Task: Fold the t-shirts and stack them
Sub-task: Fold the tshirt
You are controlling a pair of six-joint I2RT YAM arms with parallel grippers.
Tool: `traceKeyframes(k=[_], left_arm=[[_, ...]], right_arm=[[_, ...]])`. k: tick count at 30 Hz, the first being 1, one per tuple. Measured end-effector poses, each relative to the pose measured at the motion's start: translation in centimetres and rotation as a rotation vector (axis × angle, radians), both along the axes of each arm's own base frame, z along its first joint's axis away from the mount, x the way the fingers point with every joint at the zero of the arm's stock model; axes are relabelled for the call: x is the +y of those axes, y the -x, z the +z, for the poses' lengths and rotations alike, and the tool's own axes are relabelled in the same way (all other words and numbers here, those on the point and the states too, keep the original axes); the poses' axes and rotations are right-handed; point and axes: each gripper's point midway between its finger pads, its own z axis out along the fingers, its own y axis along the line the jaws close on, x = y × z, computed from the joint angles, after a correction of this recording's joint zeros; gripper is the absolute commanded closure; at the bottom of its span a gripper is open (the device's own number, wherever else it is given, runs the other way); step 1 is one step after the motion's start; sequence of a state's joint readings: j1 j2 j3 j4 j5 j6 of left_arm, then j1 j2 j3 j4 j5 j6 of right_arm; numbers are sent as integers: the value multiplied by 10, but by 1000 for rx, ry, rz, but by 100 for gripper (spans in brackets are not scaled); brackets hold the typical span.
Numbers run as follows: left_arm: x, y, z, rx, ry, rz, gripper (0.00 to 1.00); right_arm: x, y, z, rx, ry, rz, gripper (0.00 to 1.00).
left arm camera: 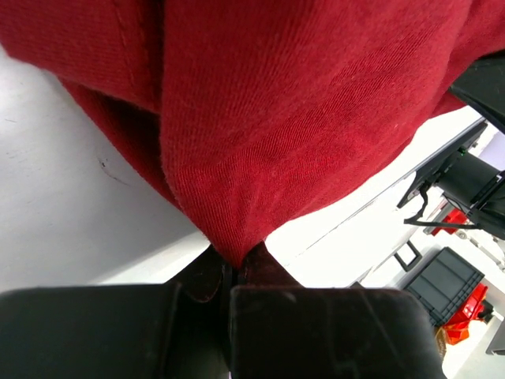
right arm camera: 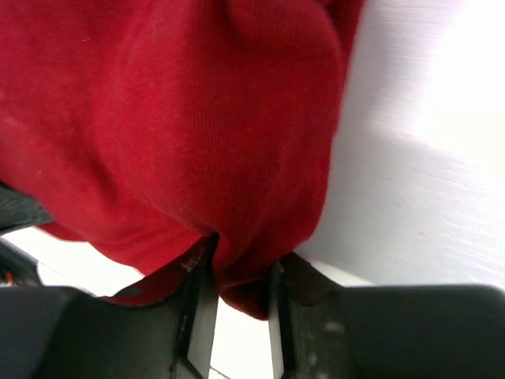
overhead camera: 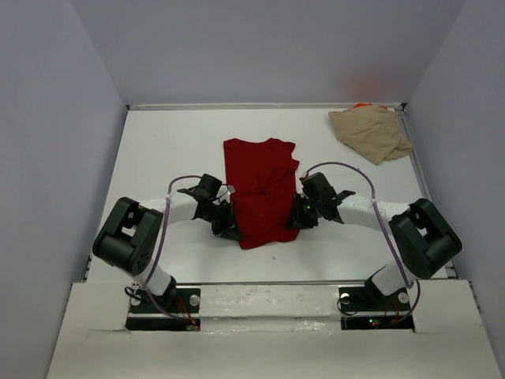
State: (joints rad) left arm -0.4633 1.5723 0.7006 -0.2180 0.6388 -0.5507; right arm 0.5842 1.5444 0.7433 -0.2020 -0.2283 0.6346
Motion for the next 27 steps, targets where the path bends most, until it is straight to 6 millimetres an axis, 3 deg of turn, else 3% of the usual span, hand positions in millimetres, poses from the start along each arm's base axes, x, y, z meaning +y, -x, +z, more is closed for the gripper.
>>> traceKeyframes(k=[3, 11, 27], left_arm=[[0, 0, 1, 2, 0, 0, 100], [0, -1, 9, -11, -2, -3, 100], [8, 17, 77, -128, 72, 40, 100]], right_arm=[[-3, 2, -2, -1, 30, -9, 82], [-1, 16, 6, -24, 99, -1, 83], [7, 61, 55, -58, 111, 5, 84]])
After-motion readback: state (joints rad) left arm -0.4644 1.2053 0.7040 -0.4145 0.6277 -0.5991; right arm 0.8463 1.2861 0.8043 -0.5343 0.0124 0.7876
